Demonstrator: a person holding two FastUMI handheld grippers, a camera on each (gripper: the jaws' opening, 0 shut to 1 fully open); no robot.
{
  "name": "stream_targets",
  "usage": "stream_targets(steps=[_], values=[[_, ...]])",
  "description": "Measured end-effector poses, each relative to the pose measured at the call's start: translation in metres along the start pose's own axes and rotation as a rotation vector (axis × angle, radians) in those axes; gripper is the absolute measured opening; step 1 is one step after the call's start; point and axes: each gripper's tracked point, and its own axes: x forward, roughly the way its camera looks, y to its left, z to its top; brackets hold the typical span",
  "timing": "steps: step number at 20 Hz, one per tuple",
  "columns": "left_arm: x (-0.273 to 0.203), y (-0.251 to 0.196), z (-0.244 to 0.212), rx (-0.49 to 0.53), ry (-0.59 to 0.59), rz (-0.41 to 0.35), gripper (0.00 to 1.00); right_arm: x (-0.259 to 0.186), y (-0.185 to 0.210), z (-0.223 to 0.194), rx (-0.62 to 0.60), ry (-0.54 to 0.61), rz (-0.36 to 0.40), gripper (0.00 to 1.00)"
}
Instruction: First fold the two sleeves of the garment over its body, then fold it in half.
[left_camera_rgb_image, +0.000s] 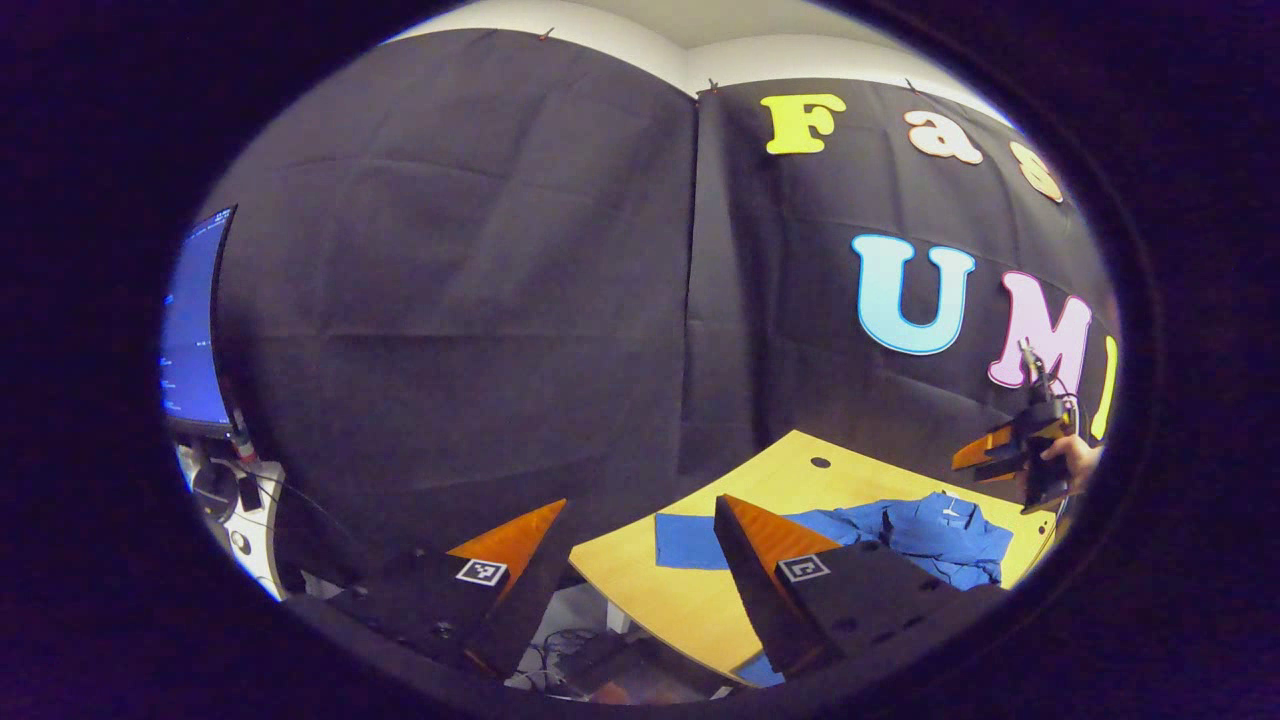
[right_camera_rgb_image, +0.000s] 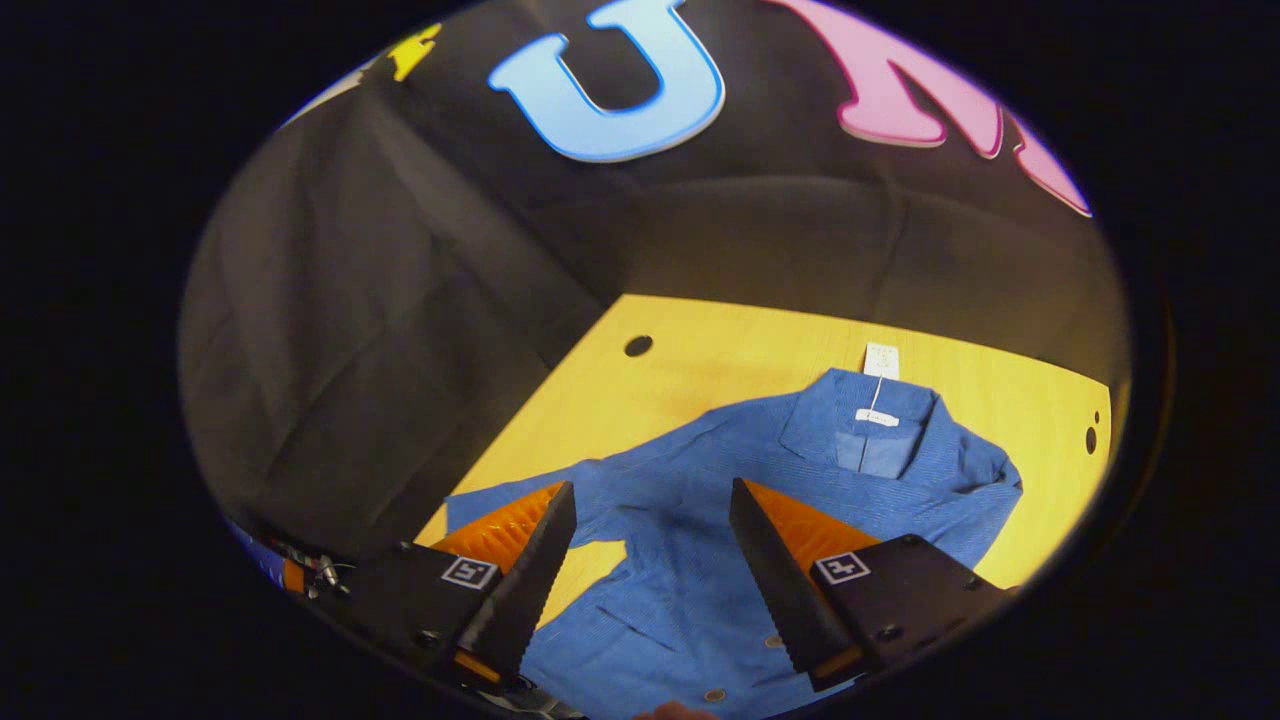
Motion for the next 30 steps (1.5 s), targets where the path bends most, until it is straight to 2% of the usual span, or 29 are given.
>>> stream_targets(steps=[3,5,8,11,14,16,18,19,21,23,26,30], values=[[0.049,-0.016,-0.033,-0.033,0.126,-0.024,0.81,-0.081,0.006,0.006,-0.044,-0.109,0.055,0.98],[0.085,-0.019,-0.059,0.003,0.243,-0.021,0.81,-0.126,0.001,0.003,-0.086,-0.161,0.056,0.98],[0.152,-0.025,-0.091,0.094,0.373,-0.038,0.84,-0.181,-0.001,-0.001,-0.107,-0.219,0.005,0.98],[0.211,-0.033,-0.116,0.116,0.471,-0.055,0.83,-0.220,-0.008,-0.017,-0.013,-0.224,-0.064,0.98],[0.246,-0.036,-0.136,0.094,0.547,-0.063,0.83,-0.242,-0.030,-0.029,0.028,-0.228,-0.190,0.98],[0.260,-0.033,-0.148,0.075,0.599,-0.047,0.84,-0.247,-0.032,-0.034,0.069,-0.237,-0.231,0.98],[0.266,-0.029,-0.158,0.048,0.633,-0.024,0.84,-0.252,-0.029,-0.037,0.126,-0.248,-0.239,0.98],[0.272,-0.027,-0.154,0.067,0.591,-0.020,0.84,-0.255,-0.029,-0.038,0.149,-0.252,-0.245,0.98],[0.272,-0.023,-0.154,0.082,0.586,0.015,0.83,-0.256,-0.029,-0.036,0.176,-0.260,-0.250,0.98],[0.275,-0.027,-0.156,0.064,0.575,0.048,0.83,-0.259,-0.024,-0.034,0.176,-0.270,-0.250,0.98],[0.275,-0.026,-0.158,0.104,0.588,0.078,0.84,-0.265,-0.019,-0.036,0.173,-0.279,-0.248,0.98],[0.274,-0.027,-0.155,0.085,0.577,0.080,0.84,-0.275,-0.027,-0.046,0.207,-0.293,-0.269,0.98]])
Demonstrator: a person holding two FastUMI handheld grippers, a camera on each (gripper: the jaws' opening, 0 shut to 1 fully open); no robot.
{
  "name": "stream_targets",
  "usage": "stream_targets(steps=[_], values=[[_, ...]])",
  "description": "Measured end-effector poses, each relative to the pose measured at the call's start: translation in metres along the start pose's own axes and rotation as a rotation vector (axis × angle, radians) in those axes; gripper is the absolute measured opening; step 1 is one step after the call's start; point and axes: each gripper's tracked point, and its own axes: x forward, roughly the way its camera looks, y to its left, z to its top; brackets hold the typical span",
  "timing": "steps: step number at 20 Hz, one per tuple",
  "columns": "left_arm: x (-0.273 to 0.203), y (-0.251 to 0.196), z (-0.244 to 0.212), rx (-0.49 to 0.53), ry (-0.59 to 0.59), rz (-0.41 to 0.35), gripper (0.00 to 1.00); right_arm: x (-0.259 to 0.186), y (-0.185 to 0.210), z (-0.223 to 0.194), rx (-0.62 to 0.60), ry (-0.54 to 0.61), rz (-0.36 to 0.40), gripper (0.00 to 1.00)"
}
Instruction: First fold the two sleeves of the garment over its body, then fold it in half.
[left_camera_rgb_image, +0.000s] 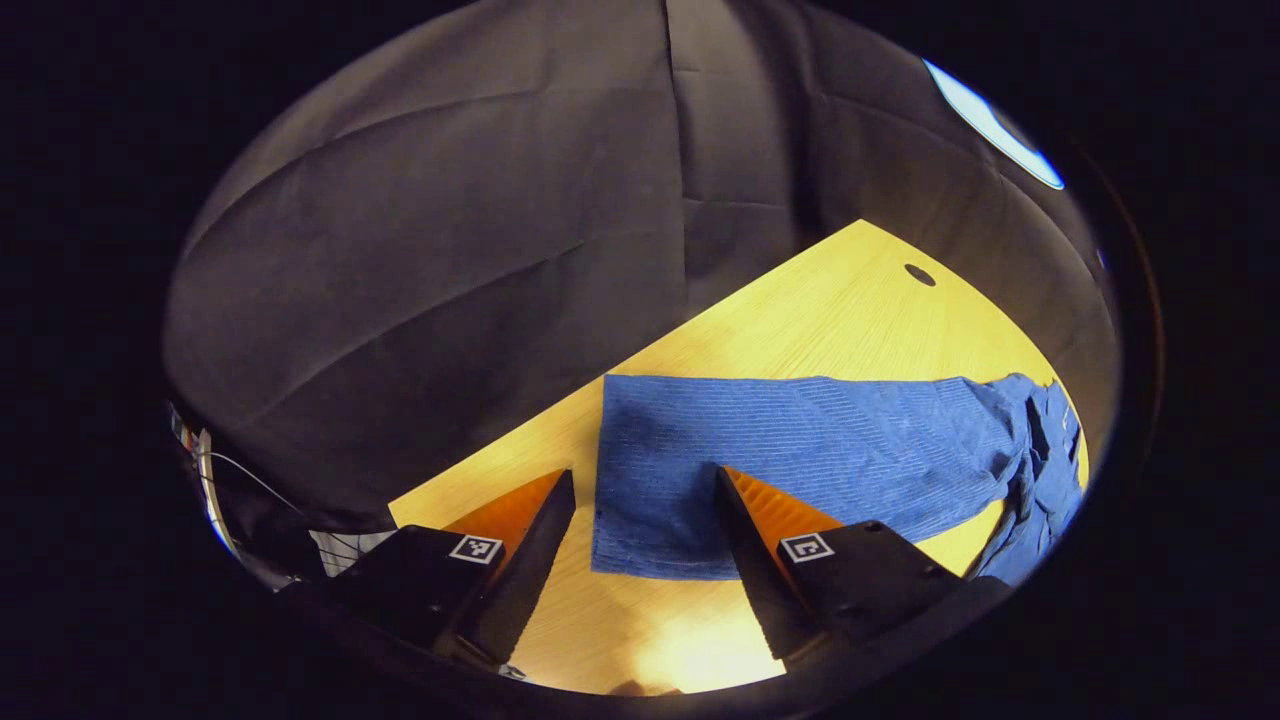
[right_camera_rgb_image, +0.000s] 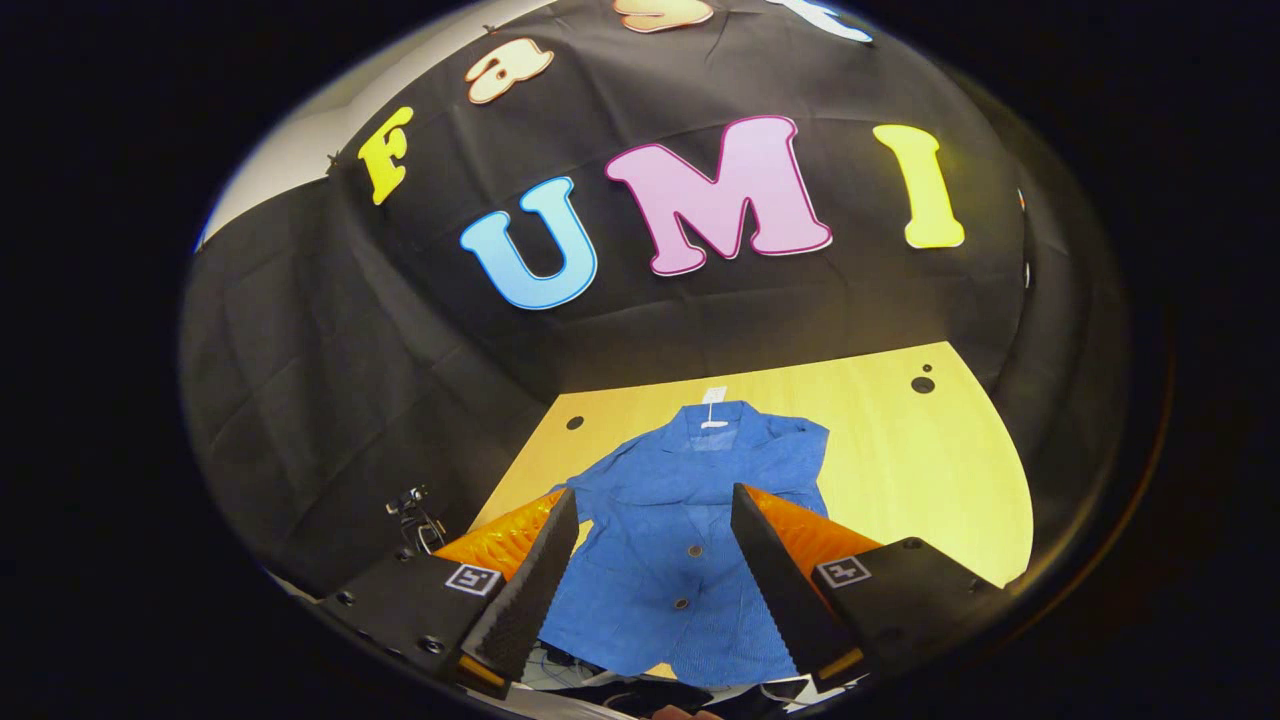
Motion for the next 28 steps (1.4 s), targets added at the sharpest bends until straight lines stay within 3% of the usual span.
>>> stream_targets(steps=[3,4,5,7,9,11,13,17,28], values=[[0.003,-0.002,0.000,0.033,-0.005,-0.017,0.79,-0.010,-0.008,-0.005,0.042,-0.002,-0.015,0.98],[0.002,-0.003,-0.001,0.037,-0.002,-0.021,0.75,-0.014,-0.012,-0.006,0.042,-0.005,-0.024,0.98],[0.001,-0.007,0.001,0.035,0.008,-0.022,0.62,-0.019,-0.017,-0.007,0.038,-0.007,-0.036,0.98],[0.004,-0.010,0.004,0.042,0.013,-0.044,0.60,-0.029,-0.024,-0.010,0.037,-0.011,-0.056,0.98],[-0.001,-0.015,0.007,0.045,0.037,-0.043,0.21,-0.042,-0.034,-0.012,0.045,-0.020,-0.078,0.98],[0.002,-0.014,0.010,0.088,0.065,-0.059,0.22,-0.053,-0.044,-0.016,0.057,-0.030,-0.103,0.98],[-0.001,-0.020,0.016,0.099,0.113,-0.059,0.01,-0.064,-0.051,-0.024,0.083,-0.029,-0.122,0.98],[-0.014,-0.060,0.023,0.030,0.206,-0.241,0.00,-0.083,-0.069,-0.032,0.095,-0.031,-0.152,0.98],[-0.110,-0.204,0.052,0.213,0.165,-0.534,0.00,-0.107,-0.077,-0.037,0.135,-0.045,-0.158,0.98]])
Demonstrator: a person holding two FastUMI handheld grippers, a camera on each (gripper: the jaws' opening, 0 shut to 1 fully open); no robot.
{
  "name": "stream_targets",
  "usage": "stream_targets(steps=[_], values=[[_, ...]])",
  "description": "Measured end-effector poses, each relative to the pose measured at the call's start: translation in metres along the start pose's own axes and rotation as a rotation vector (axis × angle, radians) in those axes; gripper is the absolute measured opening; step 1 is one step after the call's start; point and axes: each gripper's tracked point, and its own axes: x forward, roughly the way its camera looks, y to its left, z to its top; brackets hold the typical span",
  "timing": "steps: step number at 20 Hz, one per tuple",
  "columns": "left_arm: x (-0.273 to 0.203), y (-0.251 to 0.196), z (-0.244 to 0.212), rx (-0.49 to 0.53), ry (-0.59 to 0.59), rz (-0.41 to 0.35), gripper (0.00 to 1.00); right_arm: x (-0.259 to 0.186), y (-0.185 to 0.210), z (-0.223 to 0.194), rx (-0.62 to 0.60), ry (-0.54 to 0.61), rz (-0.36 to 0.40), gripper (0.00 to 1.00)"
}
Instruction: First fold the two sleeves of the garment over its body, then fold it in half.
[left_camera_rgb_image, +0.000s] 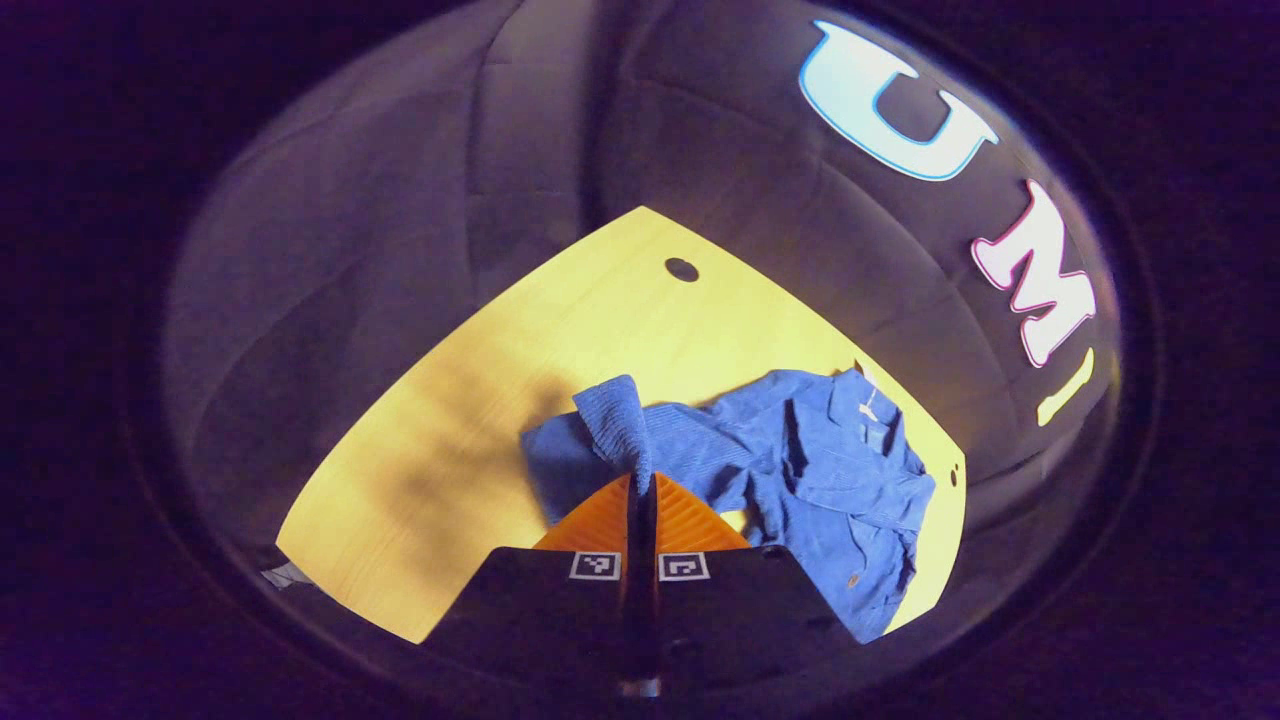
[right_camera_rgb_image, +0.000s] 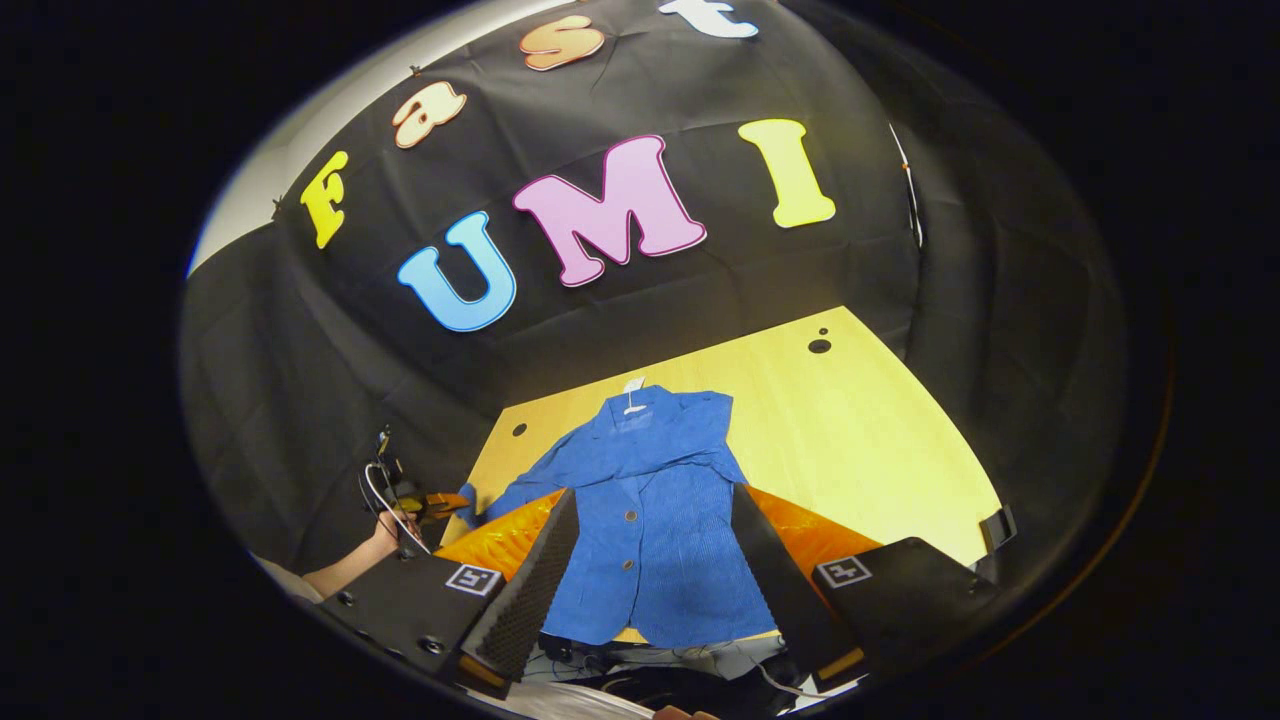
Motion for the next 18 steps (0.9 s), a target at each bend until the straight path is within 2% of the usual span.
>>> stream_targets(steps=[5,8,13,18], values=[[-0.023,-0.091,-0.006,0.142,0.031,-0.125,0.00,-0.004,-0.009,0.000,0.005,-0.014,-0.015,0.98],[-0.025,-0.142,-0.007,0.181,0.059,-0.195,0.00,-0.004,-0.019,-0.005,0.030,0.002,-0.028,0.98],[0.021,-0.208,-0.006,0.280,0.090,-0.189,0.00,-0.009,-0.031,0.002,0.067,-0.016,-0.043,0.98],[0.083,-0.272,-0.017,0.373,0.131,-0.175,0.00,-0.020,-0.056,0.001,0.090,-0.029,-0.103,0.98]])
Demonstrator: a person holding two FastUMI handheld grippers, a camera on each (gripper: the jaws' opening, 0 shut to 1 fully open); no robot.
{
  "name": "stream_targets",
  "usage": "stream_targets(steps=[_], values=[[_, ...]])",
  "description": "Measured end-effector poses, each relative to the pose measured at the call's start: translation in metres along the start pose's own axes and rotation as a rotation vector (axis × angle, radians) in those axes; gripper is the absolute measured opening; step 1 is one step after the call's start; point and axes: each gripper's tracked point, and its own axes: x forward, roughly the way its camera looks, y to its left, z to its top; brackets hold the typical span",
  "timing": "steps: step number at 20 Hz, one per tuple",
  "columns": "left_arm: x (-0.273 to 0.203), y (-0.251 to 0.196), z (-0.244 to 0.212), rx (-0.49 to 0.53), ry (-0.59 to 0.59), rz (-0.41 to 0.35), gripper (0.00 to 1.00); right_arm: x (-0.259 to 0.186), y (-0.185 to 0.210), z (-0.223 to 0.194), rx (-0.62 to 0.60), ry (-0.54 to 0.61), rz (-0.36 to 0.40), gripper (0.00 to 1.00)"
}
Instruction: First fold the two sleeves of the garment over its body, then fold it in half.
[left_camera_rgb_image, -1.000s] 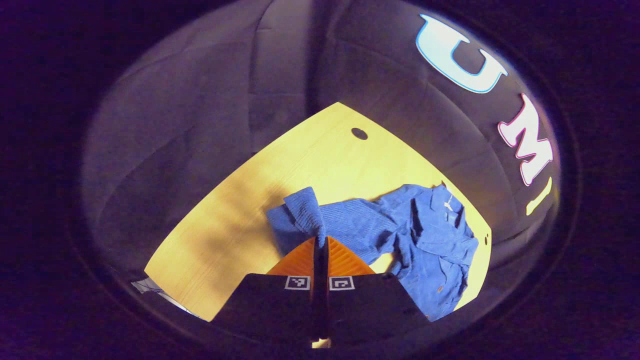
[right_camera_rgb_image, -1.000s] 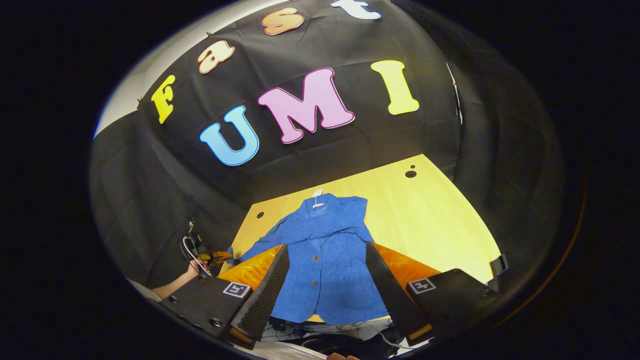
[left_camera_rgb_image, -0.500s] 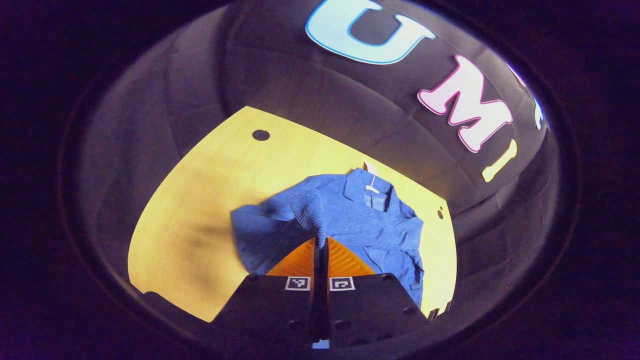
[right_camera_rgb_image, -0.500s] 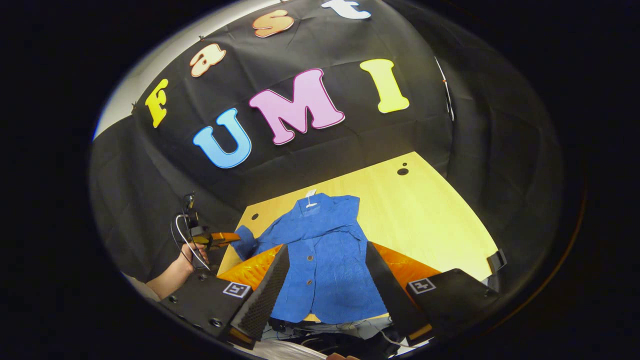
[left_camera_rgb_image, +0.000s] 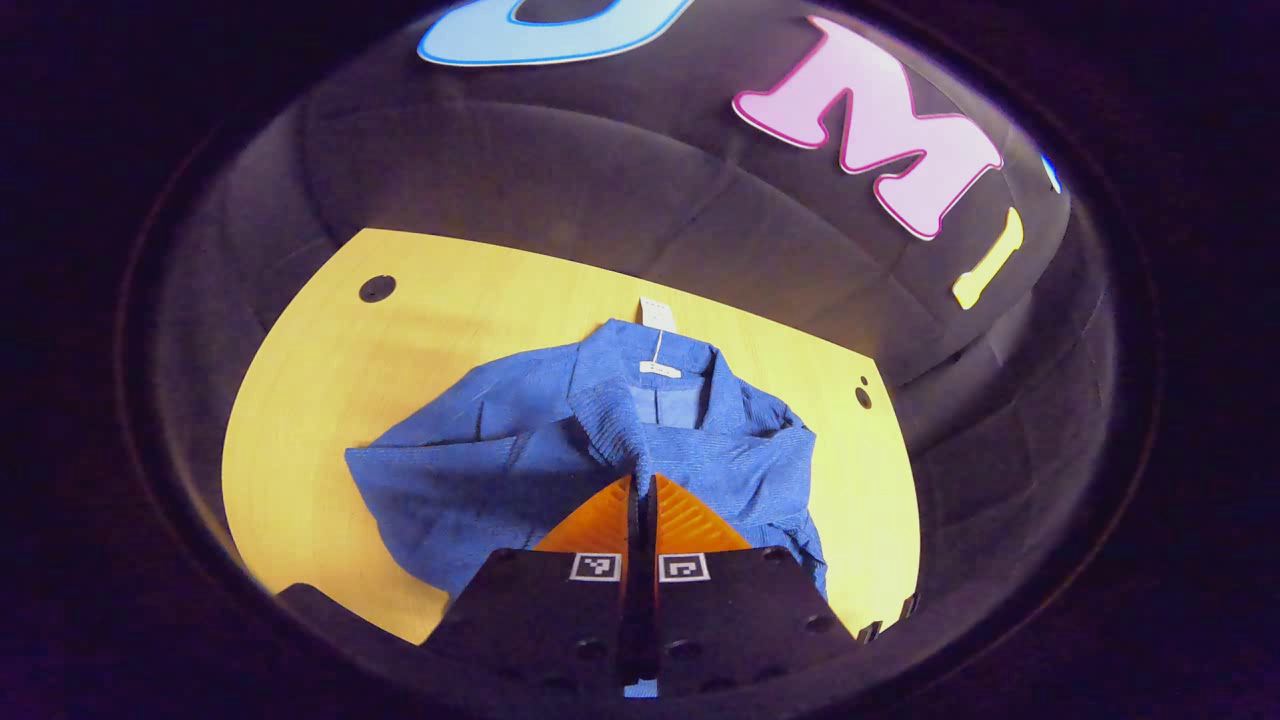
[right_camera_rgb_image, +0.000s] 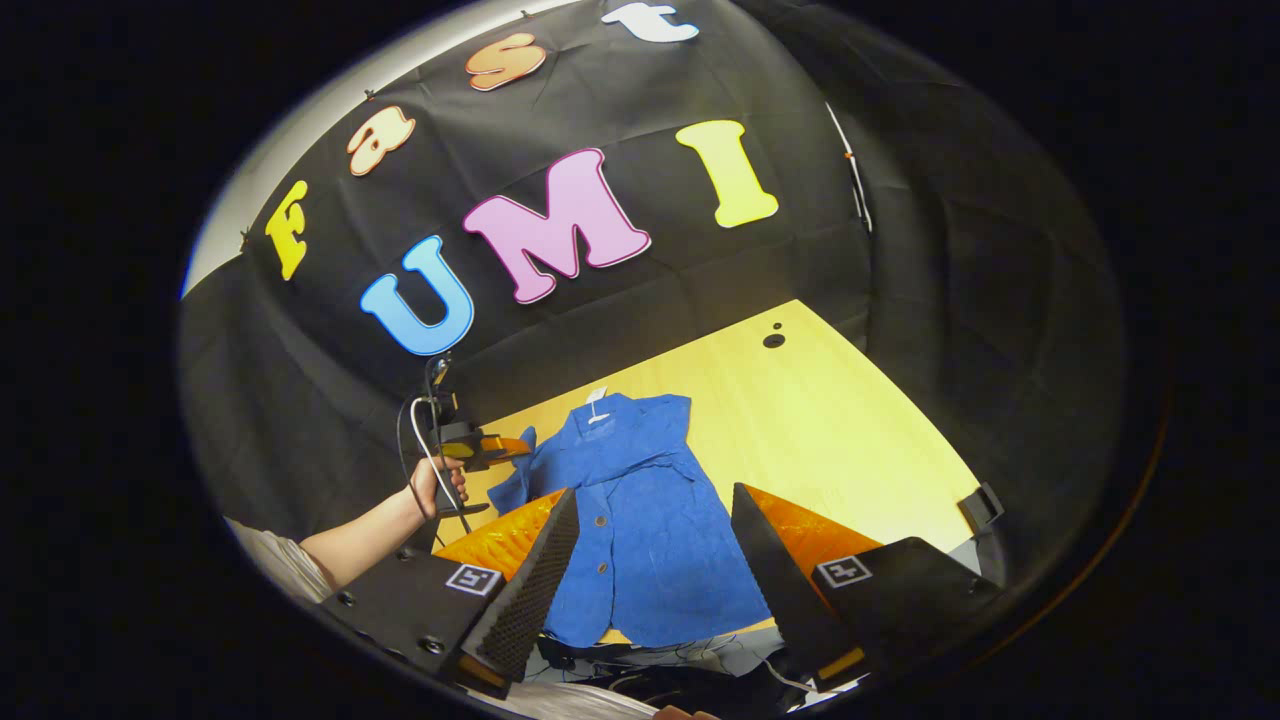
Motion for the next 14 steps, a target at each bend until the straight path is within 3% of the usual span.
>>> stream_targets(steps=[8,14], values=[[0.077,-0.113,-0.012,0.066,0.083,-0.123,0.00,-0.003,-0.044,-0.005,0.074,0.017,-0.096,0.98],[0.110,-0.129,-0.020,0.123,0.135,-0.119,0.00,0.001,-0.073,-0.001,0.110,0.022,-0.143,0.98]])
